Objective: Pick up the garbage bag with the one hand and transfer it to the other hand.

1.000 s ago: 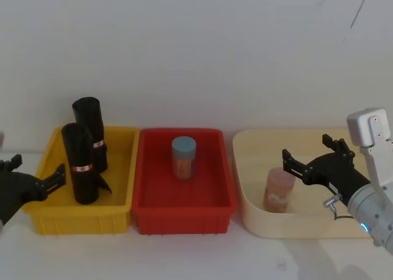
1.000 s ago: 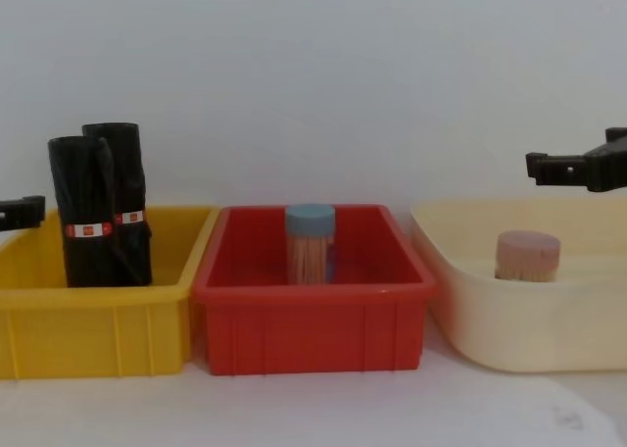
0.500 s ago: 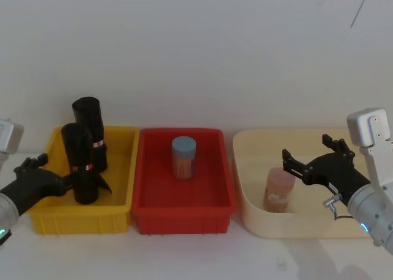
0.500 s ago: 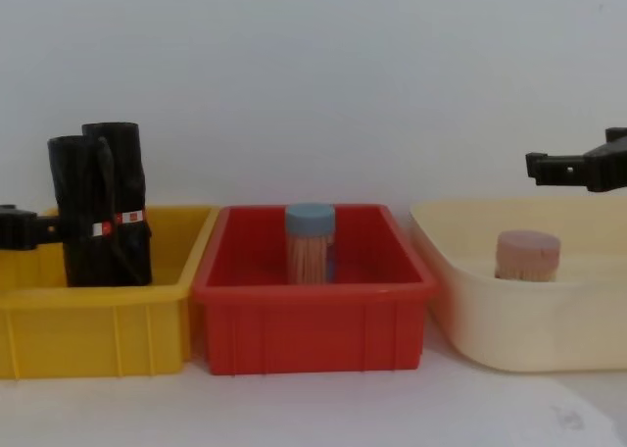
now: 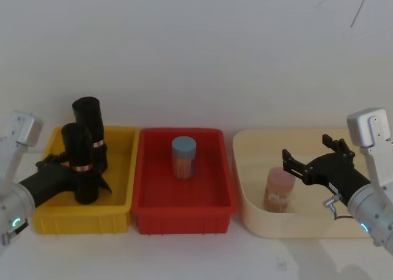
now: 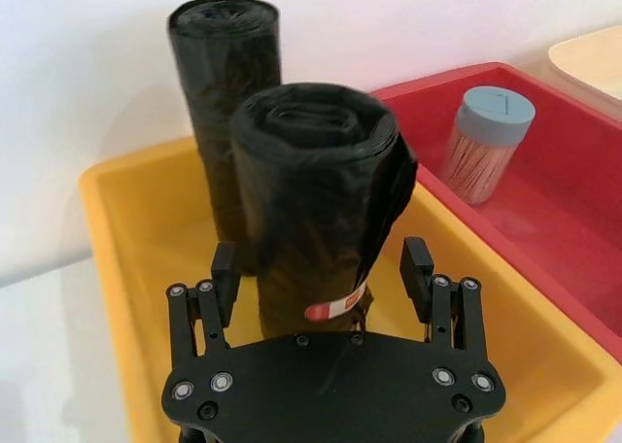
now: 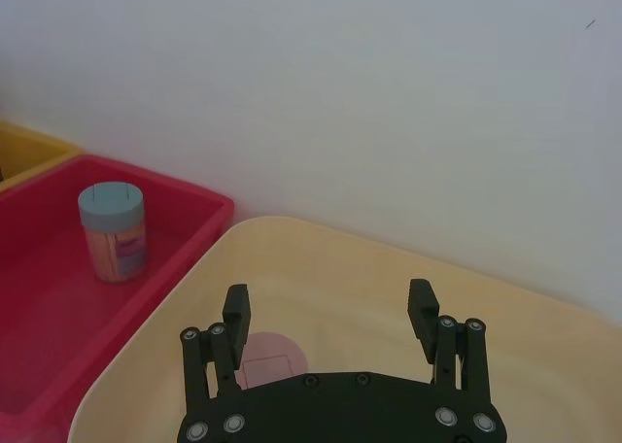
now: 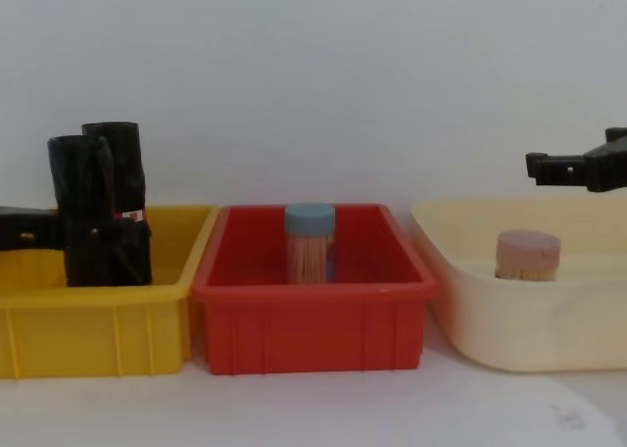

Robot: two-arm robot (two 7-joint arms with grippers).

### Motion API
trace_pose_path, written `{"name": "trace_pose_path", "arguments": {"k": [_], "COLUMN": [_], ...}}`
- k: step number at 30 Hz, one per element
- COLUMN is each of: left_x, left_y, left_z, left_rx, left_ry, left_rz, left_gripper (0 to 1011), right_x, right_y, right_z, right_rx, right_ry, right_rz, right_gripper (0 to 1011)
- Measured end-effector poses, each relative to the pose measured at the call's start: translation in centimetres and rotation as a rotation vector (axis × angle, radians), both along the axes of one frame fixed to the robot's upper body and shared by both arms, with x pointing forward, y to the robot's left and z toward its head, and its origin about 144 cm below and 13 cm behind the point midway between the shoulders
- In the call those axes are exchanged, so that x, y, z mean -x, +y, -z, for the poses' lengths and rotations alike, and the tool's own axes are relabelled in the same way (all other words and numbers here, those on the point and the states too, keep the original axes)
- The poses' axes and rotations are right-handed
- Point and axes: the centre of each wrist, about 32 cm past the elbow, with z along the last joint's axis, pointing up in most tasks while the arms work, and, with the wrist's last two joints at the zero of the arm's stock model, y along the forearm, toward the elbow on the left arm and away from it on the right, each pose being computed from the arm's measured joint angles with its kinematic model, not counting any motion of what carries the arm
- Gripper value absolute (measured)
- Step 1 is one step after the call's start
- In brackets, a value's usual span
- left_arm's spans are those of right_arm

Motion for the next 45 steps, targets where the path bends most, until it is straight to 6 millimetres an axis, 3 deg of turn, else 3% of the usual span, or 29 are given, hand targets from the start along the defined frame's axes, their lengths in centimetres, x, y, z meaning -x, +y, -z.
{"name": "trace_pose_path", "arguments": {"k": [6,14,15,22,45], "left_x": [-0.9,-1.6,-1.6,-1.9,-2.0], "left_y": [-0.4,-0.6,-0.7,-0.8,-1.5], "left_z": [-0.1,-0.2,-0.2,-0.3,-1.3], "left_rx": [-0.012,-0.022,-0.024,-0.029,-0.057], "left_ry": [-0.007,-0.013,-0.014,-0.016,-0.071], "left_rz": [0.028,0.048,0.051,0.059,0.068], "left_gripper": [992,816,755,574,443], "right_x": [0.0,0.0,0.0,0.0,0.0], "right_y": [0.0,0.0,0.0,0.0,0.0], "right_z": [0.0,0.0,0.0,0.0,0.0], "right_rx": [0.000,0.000,0.000,0.000,0.000], "right_ry": [0.000,0.000,0.000,0.000,0.000], "right_rz": [0.000,0.000,0.000,0.000,0.000], "right_gripper": [1000,1000,1000,1000,1000]}}
